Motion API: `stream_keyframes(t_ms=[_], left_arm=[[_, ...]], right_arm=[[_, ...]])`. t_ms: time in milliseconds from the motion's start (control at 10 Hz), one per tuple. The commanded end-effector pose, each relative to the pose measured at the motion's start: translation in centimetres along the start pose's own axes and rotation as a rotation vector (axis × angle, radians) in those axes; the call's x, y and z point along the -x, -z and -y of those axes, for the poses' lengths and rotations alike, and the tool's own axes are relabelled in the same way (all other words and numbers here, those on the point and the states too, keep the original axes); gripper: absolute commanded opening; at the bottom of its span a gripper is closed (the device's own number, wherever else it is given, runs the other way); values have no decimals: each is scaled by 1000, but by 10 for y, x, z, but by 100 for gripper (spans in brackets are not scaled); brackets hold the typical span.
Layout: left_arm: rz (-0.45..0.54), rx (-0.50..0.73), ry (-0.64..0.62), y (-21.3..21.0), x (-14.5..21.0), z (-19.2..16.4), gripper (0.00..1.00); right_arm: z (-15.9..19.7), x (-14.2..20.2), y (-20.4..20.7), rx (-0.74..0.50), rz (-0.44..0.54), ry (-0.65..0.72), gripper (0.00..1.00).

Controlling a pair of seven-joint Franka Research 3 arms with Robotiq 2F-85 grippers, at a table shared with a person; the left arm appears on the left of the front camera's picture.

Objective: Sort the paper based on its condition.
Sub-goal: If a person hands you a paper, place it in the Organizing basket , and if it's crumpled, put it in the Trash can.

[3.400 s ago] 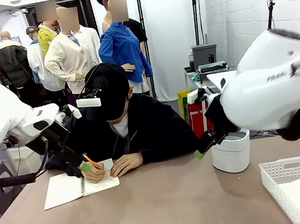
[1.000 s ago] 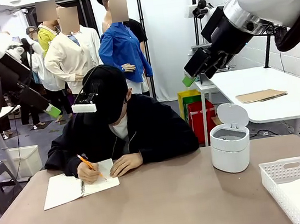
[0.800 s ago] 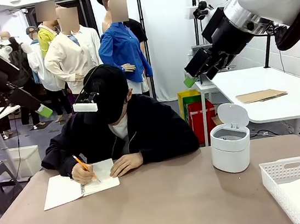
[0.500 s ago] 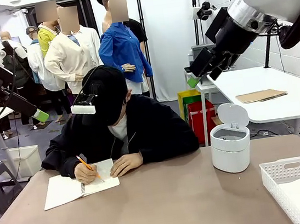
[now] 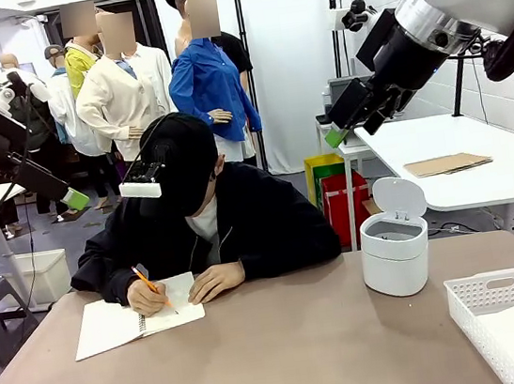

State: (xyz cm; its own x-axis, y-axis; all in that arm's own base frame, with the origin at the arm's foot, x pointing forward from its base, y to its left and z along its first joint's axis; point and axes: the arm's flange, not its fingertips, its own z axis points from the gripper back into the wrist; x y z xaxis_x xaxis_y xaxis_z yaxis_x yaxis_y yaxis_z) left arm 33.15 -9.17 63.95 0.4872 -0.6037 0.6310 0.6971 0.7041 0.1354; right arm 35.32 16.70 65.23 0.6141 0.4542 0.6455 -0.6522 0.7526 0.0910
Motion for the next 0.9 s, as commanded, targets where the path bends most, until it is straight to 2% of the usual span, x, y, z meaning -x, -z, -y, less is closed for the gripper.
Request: stream_keyframes(t_ms=[0,800], left_arm=[[-7,-4,-4,-1,2,0,100],[-7,-4,-4,-1,2,0,100]], right_arm=[[1,0,2,-2,-3,2,100],[1,0,2,-2,-3,2,100]])
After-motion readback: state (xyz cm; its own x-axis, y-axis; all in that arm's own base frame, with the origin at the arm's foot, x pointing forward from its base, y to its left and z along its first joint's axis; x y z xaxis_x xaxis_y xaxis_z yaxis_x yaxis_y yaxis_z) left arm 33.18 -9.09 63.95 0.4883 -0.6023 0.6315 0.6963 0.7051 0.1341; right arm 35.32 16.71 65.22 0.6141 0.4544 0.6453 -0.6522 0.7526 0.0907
